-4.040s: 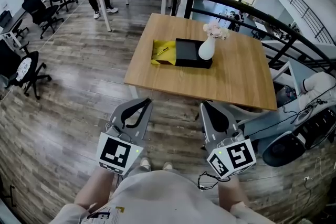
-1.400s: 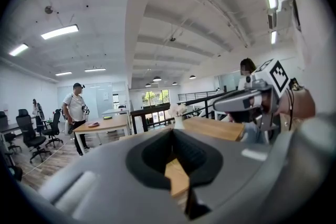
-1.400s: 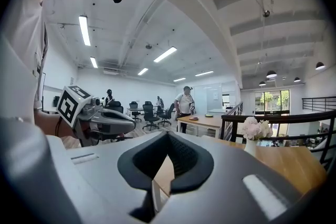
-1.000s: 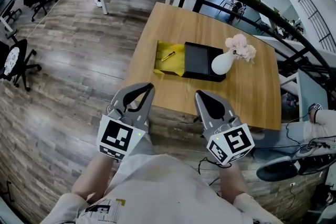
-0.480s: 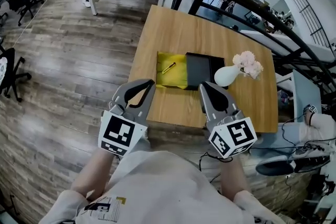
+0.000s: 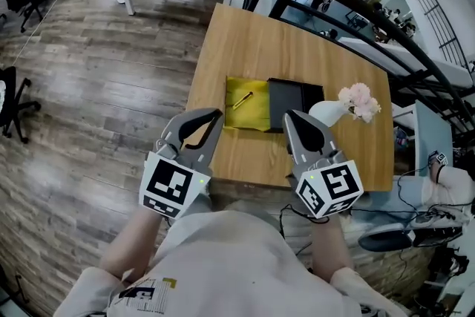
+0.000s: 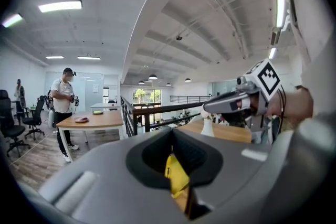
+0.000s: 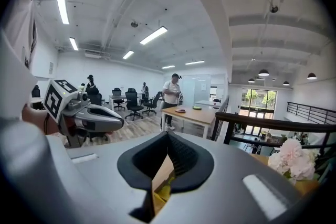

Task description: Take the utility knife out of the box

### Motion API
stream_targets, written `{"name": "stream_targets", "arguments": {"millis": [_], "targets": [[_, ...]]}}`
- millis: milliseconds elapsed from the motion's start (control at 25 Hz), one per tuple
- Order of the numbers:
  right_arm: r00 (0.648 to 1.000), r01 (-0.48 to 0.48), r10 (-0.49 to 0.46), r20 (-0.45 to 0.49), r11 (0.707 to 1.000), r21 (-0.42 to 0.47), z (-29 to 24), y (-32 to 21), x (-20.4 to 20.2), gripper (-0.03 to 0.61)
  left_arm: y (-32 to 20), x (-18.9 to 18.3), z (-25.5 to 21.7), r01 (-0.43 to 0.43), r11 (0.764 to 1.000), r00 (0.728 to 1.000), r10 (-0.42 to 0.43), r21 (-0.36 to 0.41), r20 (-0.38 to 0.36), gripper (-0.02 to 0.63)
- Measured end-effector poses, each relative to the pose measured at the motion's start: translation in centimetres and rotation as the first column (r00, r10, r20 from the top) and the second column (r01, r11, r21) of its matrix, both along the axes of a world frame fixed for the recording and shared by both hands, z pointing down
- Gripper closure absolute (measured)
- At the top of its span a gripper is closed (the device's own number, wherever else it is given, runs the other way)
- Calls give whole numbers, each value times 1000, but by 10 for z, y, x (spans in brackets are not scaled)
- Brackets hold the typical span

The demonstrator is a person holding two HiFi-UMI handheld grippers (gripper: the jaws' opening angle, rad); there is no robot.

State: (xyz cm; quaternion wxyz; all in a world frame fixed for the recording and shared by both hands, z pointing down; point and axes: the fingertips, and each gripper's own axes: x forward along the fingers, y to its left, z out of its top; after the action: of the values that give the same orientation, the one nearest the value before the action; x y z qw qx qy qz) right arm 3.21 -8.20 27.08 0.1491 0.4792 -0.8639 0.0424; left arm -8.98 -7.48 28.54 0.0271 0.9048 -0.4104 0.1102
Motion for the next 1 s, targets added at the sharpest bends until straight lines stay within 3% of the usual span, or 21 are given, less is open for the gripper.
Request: {"name": "stream_targets", "arguments": {"millis": [160,320,440,760,1000], "targets": [[1000,23,-23,-3,1000,-16,6,-10,3,575,-7,3,6,5,1000,1000,-5,-18,23,612],[993,108,-109,-40,993,-42,15,-18,10,575,-10,15,0,6,999,1000,-6,-42,11,612],[985,149,-154,-81,987,-58,21,-23,15,576,-12,22,-2,19,999,999,-18,-37,43,612],[982,141,-151,-112,985,-95,35,-43,38,577,-27,36,4,51,997,997,-46,-62,66,612],[972,191,-203,-121,977,-99,44,-61,41,554,-41,43,13,76,995,994,-70,-67,86,612]]}}
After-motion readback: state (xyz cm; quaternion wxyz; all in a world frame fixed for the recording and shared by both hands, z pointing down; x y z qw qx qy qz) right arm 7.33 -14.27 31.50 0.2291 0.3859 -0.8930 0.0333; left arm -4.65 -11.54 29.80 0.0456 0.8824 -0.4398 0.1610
